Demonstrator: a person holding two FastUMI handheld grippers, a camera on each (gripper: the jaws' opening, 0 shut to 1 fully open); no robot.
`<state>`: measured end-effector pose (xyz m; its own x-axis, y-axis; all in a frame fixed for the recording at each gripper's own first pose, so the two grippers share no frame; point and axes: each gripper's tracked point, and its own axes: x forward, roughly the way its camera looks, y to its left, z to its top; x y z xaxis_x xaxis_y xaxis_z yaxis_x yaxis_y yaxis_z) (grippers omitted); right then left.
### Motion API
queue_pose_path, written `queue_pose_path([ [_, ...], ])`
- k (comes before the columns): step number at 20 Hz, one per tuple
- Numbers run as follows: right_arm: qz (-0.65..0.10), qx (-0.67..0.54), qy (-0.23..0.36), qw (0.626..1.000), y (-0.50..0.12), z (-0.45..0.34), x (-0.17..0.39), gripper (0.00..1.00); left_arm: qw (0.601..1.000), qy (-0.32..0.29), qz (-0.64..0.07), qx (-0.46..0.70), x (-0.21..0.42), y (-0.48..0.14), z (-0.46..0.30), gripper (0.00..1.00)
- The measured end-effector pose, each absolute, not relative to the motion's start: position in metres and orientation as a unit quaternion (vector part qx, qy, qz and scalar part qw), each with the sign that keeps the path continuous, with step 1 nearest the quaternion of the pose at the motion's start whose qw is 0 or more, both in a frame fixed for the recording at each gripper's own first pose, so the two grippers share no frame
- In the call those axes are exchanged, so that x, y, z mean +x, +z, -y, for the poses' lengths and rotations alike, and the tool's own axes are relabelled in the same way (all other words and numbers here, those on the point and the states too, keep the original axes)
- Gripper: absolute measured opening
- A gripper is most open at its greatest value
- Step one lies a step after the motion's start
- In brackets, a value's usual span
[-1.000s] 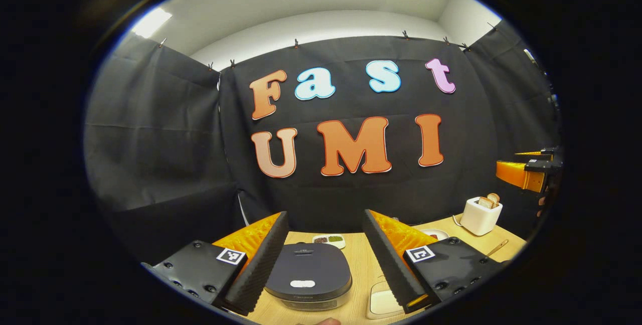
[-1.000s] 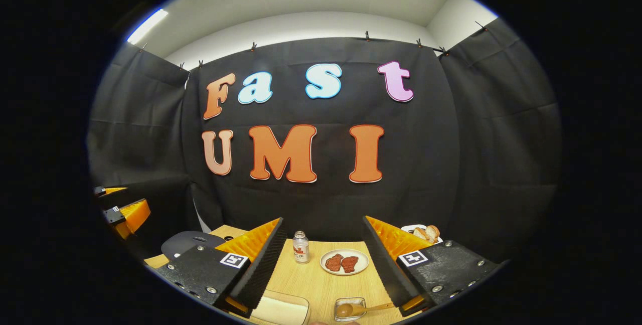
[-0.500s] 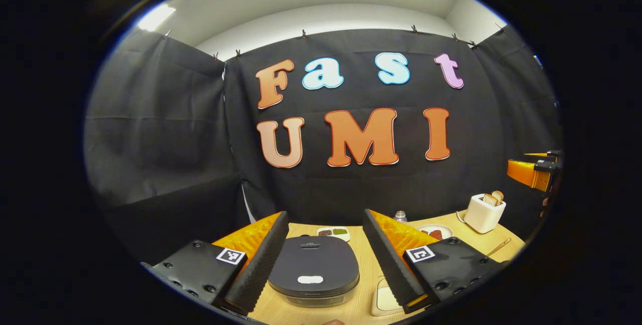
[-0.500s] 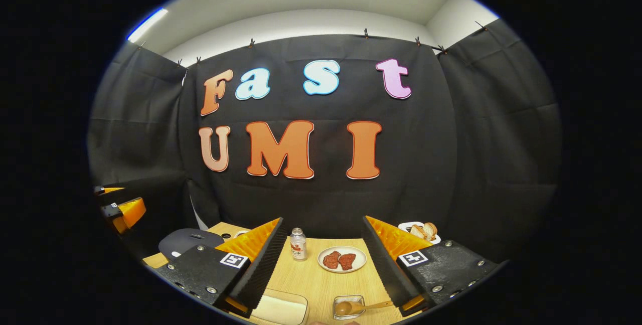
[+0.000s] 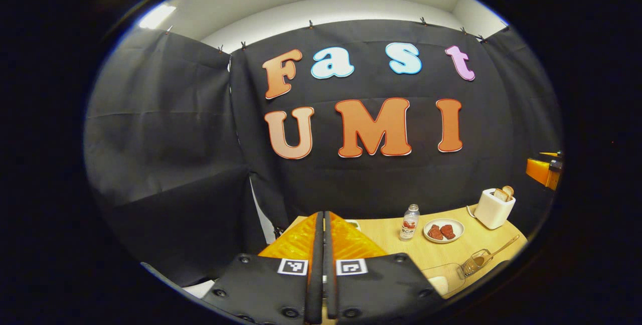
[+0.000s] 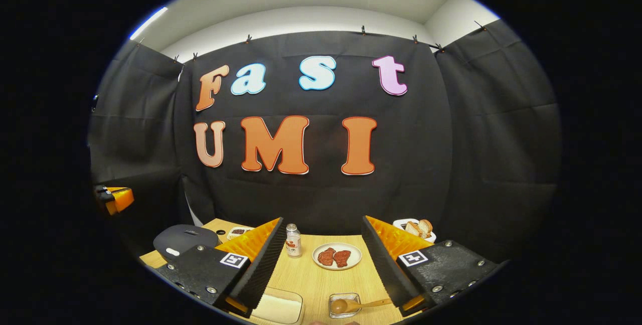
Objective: Close the left gripper, press the button to open the rice cooker; take a wooden spoon from the chopstick holder with the right hand, scoop a spoonful of rice and pour it into the rice cooker, then put the wooden spoon back into the chopstick holder.
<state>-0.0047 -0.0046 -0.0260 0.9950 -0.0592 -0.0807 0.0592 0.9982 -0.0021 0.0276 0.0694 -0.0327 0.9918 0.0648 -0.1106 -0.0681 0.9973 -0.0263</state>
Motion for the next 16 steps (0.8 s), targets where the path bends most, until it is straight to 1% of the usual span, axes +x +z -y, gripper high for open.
queue_pose_path([
  [2,-0.041,-0.001,-0.034,0.999,-0.027,0.008,-0.004,0.93,0.997,0.028,-0.064,-0.020,0.033,-0.036,-0.070,0.06],
  [5,-0.042,-0.002,-0.041,0.998,-0.029,0.012,-0.004,0.93,0.993,0.030,-0.110,-0.030,0.049,-0.055,-0.079,0.07],
  [10,-0.048,-0.009,-0.050,0.998,-0.034,0.020,-0.003,0.94,0.965,0.004,-0.251,-0.076,0.078,-0.105,-0.079,0.06],
  [13,-0.058,-0.012,-0.057,0.997,-0.043,0.026,-0.005,0.94,0.929,-0.027,-0.345,-0.129,0.083,-0.137,-0.070,0.06],
  [16,-0.071,-0.014,-0.065,0.995,-0.053,0.034,-0.008,0.94,0.901,-0.031,-0.406,-0.147,0.090,-0.171,-0.068,0.06],
])
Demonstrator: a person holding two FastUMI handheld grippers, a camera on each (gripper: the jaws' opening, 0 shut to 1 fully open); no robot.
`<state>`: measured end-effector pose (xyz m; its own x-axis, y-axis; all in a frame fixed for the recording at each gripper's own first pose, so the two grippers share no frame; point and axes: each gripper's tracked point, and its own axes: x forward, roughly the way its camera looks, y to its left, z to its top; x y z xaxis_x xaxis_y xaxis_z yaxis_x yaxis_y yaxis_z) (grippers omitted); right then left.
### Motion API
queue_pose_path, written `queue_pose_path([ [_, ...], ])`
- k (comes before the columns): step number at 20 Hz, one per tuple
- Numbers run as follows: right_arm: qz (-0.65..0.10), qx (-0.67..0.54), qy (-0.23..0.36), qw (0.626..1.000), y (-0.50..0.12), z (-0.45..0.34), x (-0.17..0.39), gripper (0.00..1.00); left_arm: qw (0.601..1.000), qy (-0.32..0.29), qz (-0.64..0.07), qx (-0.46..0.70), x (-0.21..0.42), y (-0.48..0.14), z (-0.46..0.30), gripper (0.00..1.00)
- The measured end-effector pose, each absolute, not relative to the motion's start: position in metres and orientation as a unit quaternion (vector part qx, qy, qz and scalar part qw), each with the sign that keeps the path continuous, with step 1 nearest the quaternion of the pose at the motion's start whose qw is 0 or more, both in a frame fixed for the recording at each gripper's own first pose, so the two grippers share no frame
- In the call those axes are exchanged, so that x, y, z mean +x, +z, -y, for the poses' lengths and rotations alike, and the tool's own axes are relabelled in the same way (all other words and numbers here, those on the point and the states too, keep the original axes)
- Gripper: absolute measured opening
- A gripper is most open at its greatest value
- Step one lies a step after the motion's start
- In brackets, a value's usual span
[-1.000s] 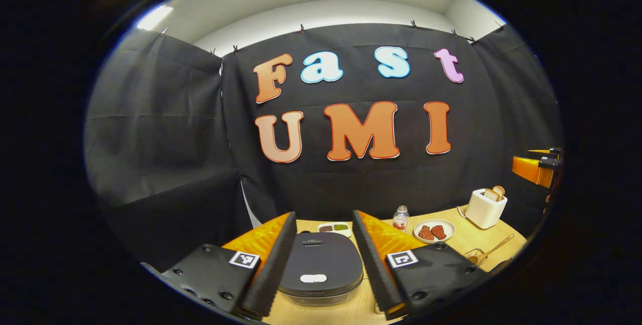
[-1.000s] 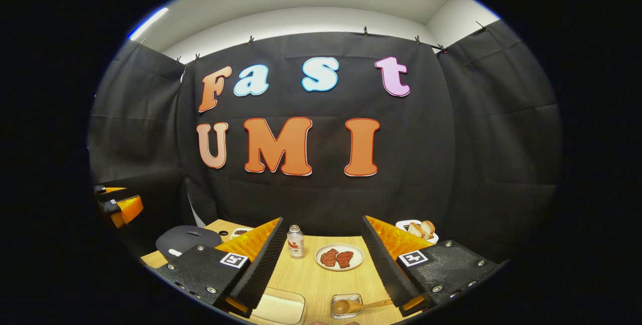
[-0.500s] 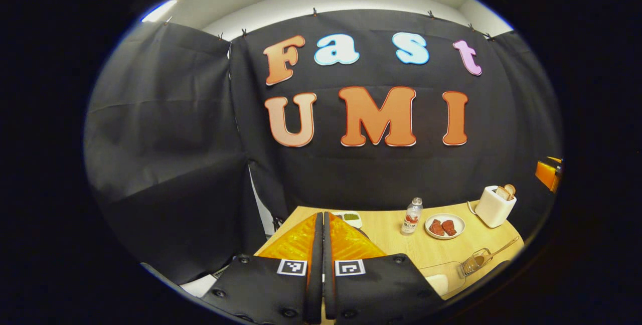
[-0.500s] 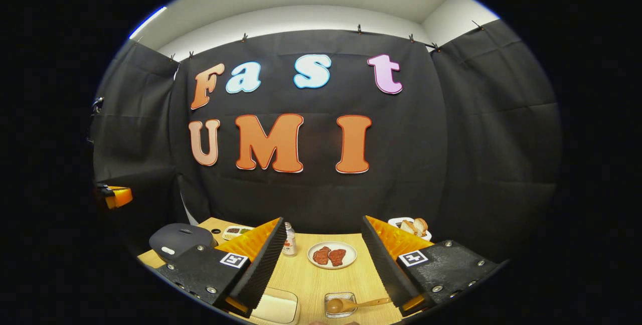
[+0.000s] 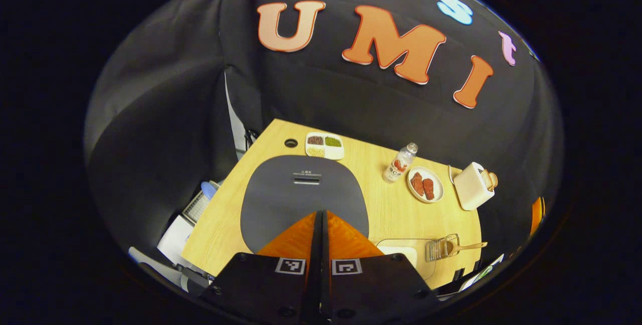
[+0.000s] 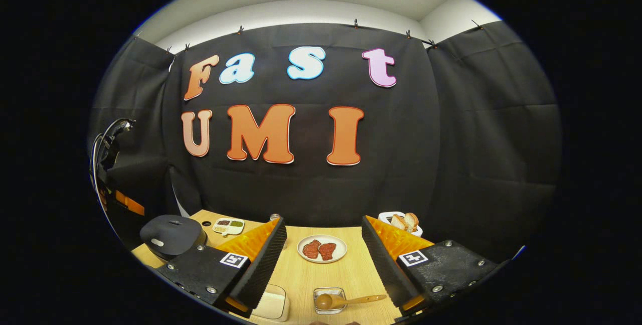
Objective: Close the left gripper, press the button to open the rice cooker; take a wooden spoon from the chopstick holder with the right hand, scoop a spoonful of rice and pour it into the rice cooker, then put the wooden spoon back into the chopstick holder.
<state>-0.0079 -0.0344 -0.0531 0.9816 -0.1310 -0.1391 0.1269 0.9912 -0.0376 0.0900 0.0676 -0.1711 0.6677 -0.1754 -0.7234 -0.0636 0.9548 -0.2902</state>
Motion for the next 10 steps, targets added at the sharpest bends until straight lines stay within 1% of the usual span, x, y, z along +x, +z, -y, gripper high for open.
queue_pose_path([
  [3,-0.088,-0.018,-0.076,0.993,-0.067,0.044,-0.012,0.94,0.859,-0.041,-0.471,-0.194,0.080,-0.201,-0.056,0.06],
  [6,-0.106,-0.016,-0.084,0.991,-0.081,0.052,-0.016,0.94,0.833,-0.042,-0.510,-0.213,0.075,-0.229,-0.053,0.06],
  [7,-0.111,-0.015,-0.085,0.990,-0.085,0.053,-0.018,0.94,0.826,-0.041,-0.519,-0.216,0.072,-0.236,-0.051,0.10],
  [8,-0.115,-0.015,-0.087,0.989,-0.088,0.054,-0.018,0.94,0.819,-0.038,-0.528,-0.222,0.070,-0.244,-0.050,0.02],
  [9,-0.119,-0.014,-0.088,0.989,-0.091,0.055,-0.019,0.94,0.812,-0.036,-0.538,-0.225,0.066,-0.251,-0.048,0.02],
  [10,-0.123,-0.014,-0.089,0.988,-0.094,0.055,-0.019,0.94,0.813,-0.035,-0.534,-0.232,0.068,-0.246,-0.050,0.02],
])
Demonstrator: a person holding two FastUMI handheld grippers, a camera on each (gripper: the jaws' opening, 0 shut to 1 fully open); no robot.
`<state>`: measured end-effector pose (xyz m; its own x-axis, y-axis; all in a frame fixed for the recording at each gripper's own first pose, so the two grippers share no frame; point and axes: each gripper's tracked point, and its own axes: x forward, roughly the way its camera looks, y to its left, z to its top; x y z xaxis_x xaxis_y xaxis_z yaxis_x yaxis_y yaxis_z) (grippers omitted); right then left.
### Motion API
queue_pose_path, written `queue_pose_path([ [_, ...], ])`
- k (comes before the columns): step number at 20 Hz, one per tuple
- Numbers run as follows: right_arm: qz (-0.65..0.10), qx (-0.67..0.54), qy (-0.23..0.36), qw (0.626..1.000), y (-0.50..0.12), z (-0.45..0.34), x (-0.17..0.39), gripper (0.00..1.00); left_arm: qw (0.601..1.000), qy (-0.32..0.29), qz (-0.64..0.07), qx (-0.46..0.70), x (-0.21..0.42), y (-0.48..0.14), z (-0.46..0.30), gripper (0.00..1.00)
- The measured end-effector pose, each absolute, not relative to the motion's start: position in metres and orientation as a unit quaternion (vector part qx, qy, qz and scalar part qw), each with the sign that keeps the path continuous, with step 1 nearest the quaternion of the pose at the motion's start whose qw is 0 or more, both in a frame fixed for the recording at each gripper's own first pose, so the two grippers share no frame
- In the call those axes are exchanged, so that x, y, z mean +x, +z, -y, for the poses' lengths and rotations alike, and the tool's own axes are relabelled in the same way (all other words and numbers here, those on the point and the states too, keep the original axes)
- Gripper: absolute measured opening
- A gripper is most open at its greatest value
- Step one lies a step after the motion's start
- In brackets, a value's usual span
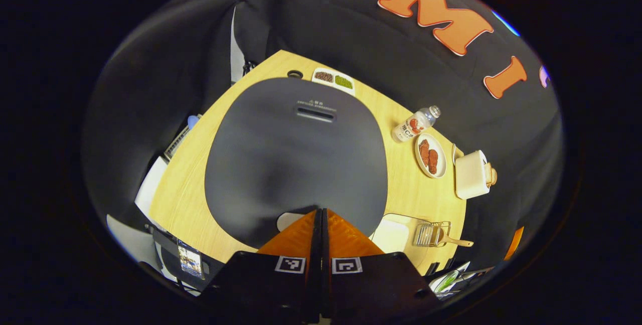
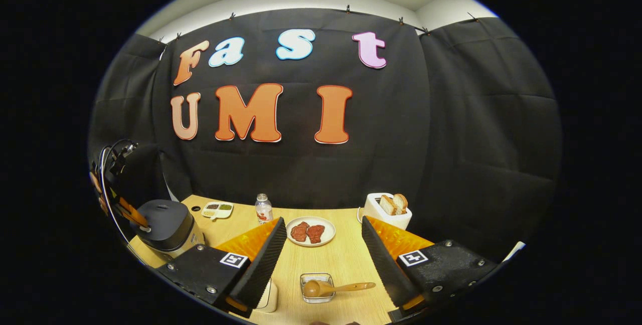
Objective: Close the left gripper, press the button to open the rice cooker; take a wooden spoon from the chopstick holder with the right hand, scoop a spoonful of rice and pour it into the rice cooker, then put the wooden spoon back into the chopstick holder.
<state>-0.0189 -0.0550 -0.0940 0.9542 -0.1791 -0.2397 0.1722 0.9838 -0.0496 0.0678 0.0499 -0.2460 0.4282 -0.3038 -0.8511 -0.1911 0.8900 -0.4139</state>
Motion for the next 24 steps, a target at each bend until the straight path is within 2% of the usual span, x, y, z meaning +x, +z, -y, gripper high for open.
queue_pose_path([
  [1,-0.126,-0.015,-0.089,0.988,-0.097,0.055,-0.019,0.94,0.814,-0.035,-0.529,-0.236,0.069,-0.247,-0.051,0.07],
  [2,-0.128,-0.014,-0.089,0.988,-0.099,0.055,-0.019,0.94,0.807,-0.031,-0.540,-0.237,0.061,-0.250,-0.053,0.06],
  [6,-0.140,-0.009,-0.083,0.987,-0.109,0.049,-0.014,0.94,0.838,-0.003,-0.497,-0.227,0.058,-0.252,-0.054,0.07],
  [10,-0.161,0.011,-0.067,0.985,-0.121,0.035,-0.008,0.94,0.913,0.026,-0.382,-0.144,0.056,-0.247,-0.055,0.07],
  [13,-0.181,0.028,-0.069,0.981,-0.132,0.033,-0.007,0.94,0.951,0.047,-0.291,-0.097,0.059,-0.206,-0.060,0.06],
  [14,-0.185,0.031,-0.072,0.980,-0.135,0.034,-0.008,0.97,0.961,0.051,-0.257,-0.087,0.062,-0.189,-0.064,0.06],
  [15,-0.188,0.035,-0.075,0.979,-0.140,0.036,-0.009,0.94,0.970,0.059,-0.227,-0.072,0.066,-0.177,-0.069,0.06],
  [18,-0.201,0.050,-0.084,0.975,-0.152,0.042,-0.013,0.94,0.986,0.078,-0.142,-0.041,0.071,-0.136,-0.075,0.06],
  [22,-0.212,0.059,-0.092,0.971,-0.168,0.054,-0.016,0.94,0.991,0.073,-0.109,-0.027,0.050,-0.120,-0.068,0.08],
  [24,-0.218,0.060,-0.094,0.970,-0.176,0.058,-0.015,0.94,0.993,0.067,-0.090,-0.016,0.041,-0.108,-0.068,0.15],
])
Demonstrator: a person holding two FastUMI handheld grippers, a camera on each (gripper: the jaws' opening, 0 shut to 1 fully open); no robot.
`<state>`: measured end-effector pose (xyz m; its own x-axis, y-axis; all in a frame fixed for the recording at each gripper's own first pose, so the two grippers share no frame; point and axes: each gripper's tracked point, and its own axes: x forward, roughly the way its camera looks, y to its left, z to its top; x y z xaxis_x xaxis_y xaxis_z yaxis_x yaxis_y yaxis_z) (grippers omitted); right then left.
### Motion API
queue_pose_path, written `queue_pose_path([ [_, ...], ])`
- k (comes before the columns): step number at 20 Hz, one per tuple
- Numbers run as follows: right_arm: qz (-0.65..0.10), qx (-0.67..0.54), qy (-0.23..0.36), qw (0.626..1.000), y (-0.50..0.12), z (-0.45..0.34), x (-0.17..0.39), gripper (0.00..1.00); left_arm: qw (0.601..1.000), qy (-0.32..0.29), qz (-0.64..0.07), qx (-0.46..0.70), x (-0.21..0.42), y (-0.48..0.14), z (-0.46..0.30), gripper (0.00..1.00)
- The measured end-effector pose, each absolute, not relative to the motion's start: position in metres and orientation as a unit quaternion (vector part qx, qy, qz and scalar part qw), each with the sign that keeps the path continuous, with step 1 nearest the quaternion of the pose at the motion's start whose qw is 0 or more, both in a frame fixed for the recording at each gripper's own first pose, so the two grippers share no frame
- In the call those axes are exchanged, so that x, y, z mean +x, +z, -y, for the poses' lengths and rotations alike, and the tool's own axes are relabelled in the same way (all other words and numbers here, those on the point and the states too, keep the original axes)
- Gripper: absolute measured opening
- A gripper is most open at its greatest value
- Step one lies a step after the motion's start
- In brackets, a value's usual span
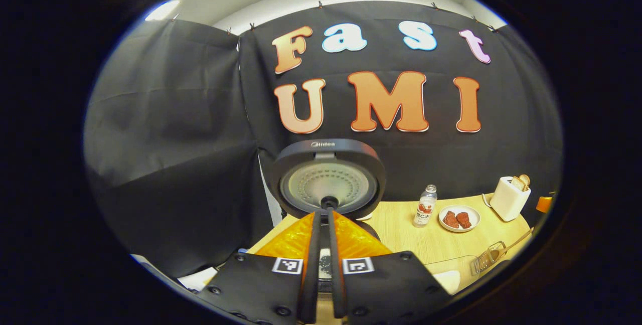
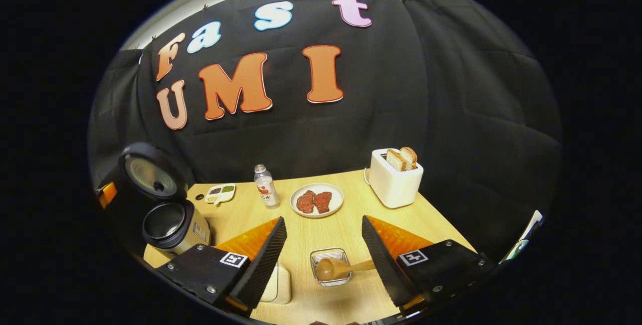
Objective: Close the left gripper, press the button to open the rice cooker; take a wooden spoon from the chopstick holder with the right hand, scoop a spoonful of rice and pour it into the rice cooker, then put the wooden spoon back into the chopstick holder.
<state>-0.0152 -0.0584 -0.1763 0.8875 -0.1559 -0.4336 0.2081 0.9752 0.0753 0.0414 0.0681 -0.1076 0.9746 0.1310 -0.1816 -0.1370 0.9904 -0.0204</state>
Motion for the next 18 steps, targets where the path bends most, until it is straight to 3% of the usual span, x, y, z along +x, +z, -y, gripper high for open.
queue_pose_path([
  [1,-0.221,0.061,-0.096,0.969,-0.181,0.062,-0.014,0.94,0.994,0.069,-0.084,-0.009,0.037,-0.103,-0.070,0.36],
  [4,-0.233,0.065,-0.099,0.965,-0.196,0.071,-0.011,0.94,0.995,0.078,-0.070,-0.001,0.025,-0.091,-0.071,0.58],
  [5,-0.238,0.067,-0.100,0.964,-0.204,0.074,-0.011,0.94,0.994,0.081,-0.067,0.001,0.022,-0.089,-0.070,0.74],
  [7,-0.251,0.071,-0.102,0.960,-0.220,0.080,-0.011,0.94,0.994,0.087,-0.060,0.011,0.017,-0.088,-0.065,0.67],
  [8,-0.258,0.071,-0.105,0.958,-0.228,0.085,-0.011,0.94,0.994,0.091,-0.059,0.017,0.013,-0.088,-0.065,0.71],
  [10,-0.267,0.071,-0.109,0.955,-0.240,0.098,-0.011,0.94,0.993,0.095,-0.063,0.022,0.008,-0.088,-0.059,0.67],
  [14,-0.267,0.058,-0.111,0.956,-0.251,0.121,-0.013,0.94,0.992,0.101,-0.076,0.030,0.001,-0.094,-0.047,0.75],
  [18,-0.296,0.078,-0.108,0.946,-0.290,0.128,-0.022,0.94,0.991,0.099,-0.080,0.036,-0.004,-0.092,-0.027,0.72],
])
